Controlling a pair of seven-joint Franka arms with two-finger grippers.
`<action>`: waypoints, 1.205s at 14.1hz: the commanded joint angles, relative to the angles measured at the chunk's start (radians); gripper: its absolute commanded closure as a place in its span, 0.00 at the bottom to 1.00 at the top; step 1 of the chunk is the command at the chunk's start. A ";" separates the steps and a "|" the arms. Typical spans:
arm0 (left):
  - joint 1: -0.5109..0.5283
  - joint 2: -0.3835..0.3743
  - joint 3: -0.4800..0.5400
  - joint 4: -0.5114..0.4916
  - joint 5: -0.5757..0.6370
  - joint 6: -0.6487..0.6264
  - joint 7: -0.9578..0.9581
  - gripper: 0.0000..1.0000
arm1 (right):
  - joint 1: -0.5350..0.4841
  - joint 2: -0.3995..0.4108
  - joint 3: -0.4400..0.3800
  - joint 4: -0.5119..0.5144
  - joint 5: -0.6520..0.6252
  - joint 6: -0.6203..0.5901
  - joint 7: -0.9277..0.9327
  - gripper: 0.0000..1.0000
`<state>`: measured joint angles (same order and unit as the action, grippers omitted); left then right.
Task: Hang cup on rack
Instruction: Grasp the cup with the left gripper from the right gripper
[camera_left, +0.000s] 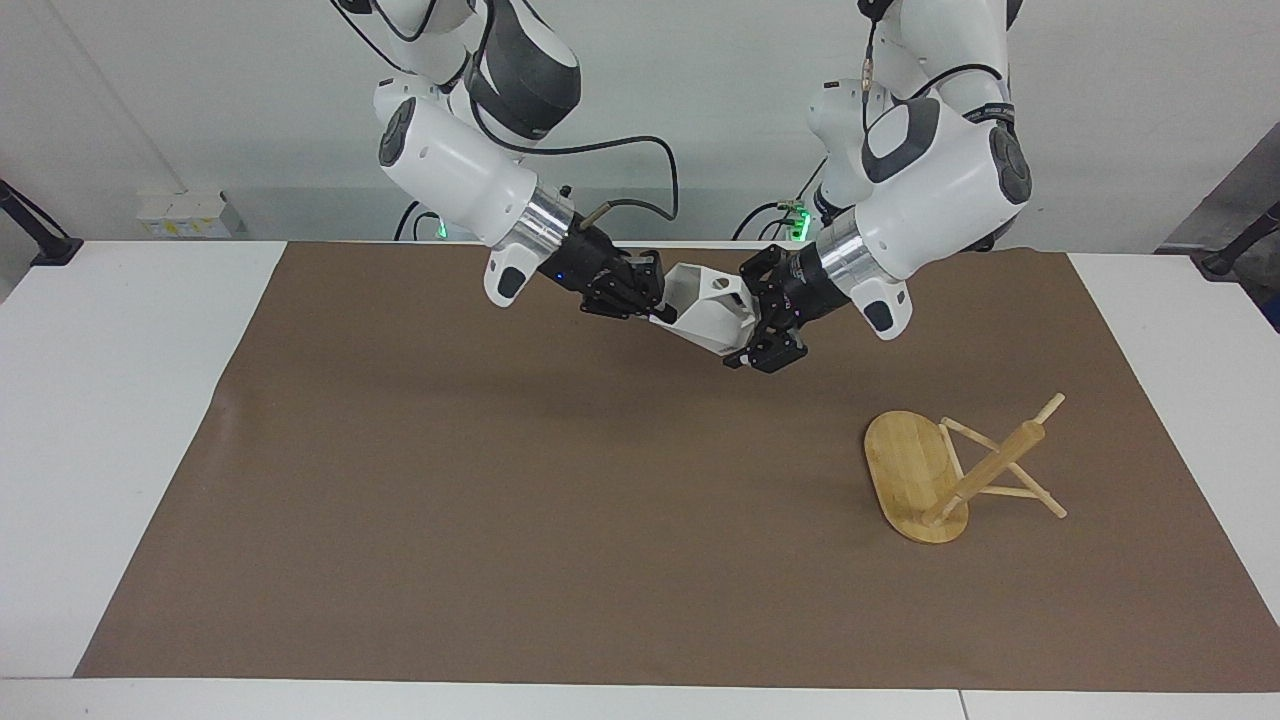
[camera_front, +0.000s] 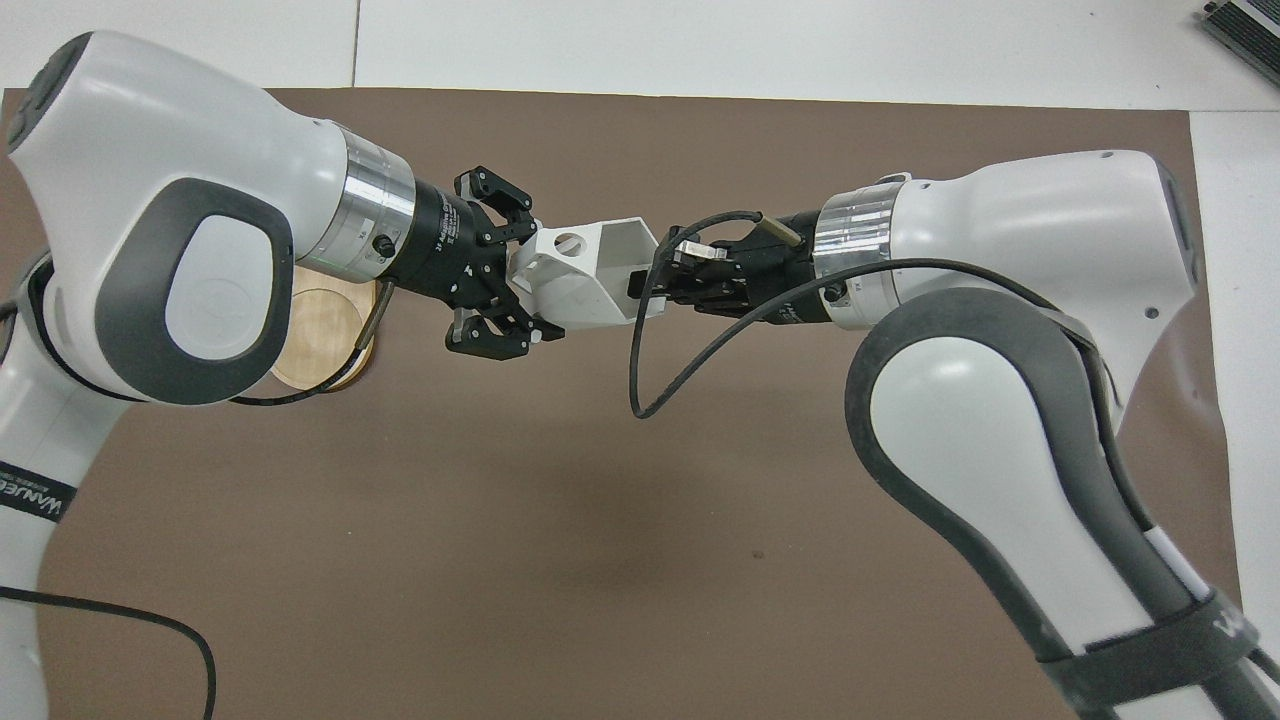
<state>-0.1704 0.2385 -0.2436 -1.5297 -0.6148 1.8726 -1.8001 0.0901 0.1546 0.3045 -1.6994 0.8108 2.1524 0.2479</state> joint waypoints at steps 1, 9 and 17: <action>0.003 -0.031 0.006 -0.038 -0.019 0.020 0.002 1.00 | 0.002 -0.007 0.004 0.001 0.031 0.001 0.008 1.00; 0.012 -0.039 0.013 -0.038 -0.017 0.019 0.005 1.00 | 0.002 -0.007 0.002 0.006 0.024 0.000 0.011 0.84; 0.034 -0.050 0.027 -0.056 -0.010 0.034 -0.044 1.00 | -0.009 -0.018 -0.002 0.006 0.016 -0.002 0.011 0.00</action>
<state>-0.1598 0.2251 -0.2265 -1.5346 -0.6149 1.8864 -1.8117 0.0892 0.1526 0.3043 -1.6927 0.8109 2.1523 0.2480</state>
